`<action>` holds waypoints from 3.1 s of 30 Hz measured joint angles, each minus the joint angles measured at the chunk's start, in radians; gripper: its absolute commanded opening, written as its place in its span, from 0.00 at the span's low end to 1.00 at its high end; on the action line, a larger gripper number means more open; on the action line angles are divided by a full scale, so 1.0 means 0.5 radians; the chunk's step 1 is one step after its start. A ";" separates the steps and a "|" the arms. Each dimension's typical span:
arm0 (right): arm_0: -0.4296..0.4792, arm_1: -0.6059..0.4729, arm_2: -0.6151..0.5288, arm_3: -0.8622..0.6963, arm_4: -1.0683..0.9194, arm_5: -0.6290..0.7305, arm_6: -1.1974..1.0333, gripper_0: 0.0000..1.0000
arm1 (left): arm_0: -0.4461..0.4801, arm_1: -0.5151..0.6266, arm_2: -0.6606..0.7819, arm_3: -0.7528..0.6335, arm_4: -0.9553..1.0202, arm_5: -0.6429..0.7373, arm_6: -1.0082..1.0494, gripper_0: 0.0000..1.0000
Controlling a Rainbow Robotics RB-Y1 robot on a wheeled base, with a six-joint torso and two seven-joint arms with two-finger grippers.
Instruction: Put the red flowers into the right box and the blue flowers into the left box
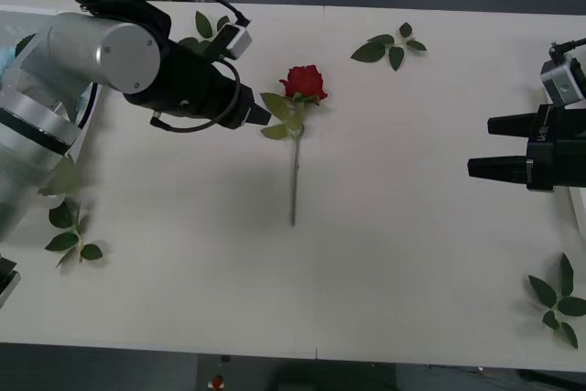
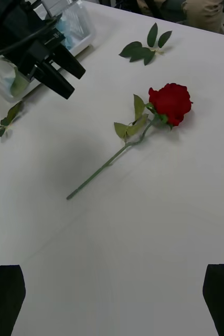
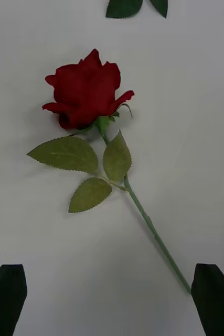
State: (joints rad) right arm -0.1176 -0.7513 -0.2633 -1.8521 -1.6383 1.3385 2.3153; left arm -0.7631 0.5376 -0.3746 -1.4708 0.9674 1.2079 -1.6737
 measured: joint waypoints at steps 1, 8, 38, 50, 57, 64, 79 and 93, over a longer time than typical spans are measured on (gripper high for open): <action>0.000 0.000 0.000 0.000 0.000 0.000 0.000 1.00 | -0.012 -0.017 -0.022 0.000 -0.058 0.000 0.001 0.92; 0.000 0.000 0.000 0.000 0.000 -0.041 0.000 1.00 | -0.017 -0.279 0.013 0.001 -0.435 0.000 0.001 0.92; 0.000 0.000 0.000 0.000 0.000 -0.049 0.002 1.00 | -0.017 -0.530 -0.505 0.428 -0.781 -0.312 0.001 0.92; 0.000 0.000 0.000 0.000 0.000 -0.050 0.003 1.00 | -0.017 -0.530 -0.531 0.521 -0.781 -0.312 0.001 0.92; 0.000 0.000 0.000 0.000 0.000 -0.050 0.004 1.00 | -0.017 -0.530 -0.531 0.551 -0.783 -0.312 0.001 0.91; 0.000 0.000 0.000 0.000 0.000 -0.068 0.005 1.00 | -0.018 -0.530 -0.566 0.551 -0.880 -0.312 0.001 0.90; 0.000 0.000 0.000 0.000 0.000 -0.068 0.011 1.00 | -0.062 -0.528 -0.739 0.548 -0.981 -0.318 0.001 0.85; 0.000 0.000 0.000 0.000 0.000 -0.068 0.020 1.00 | -0.062 -0.528 -0.739 0.551 -0.981 -0.318 0.001 0.40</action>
State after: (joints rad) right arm -0.1176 -0.7513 -0.2633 -1.8521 -1.6383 1.3044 2.3255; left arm -0.7941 0.2735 -0.7443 -1.1955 0.4767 1.0487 -1.6734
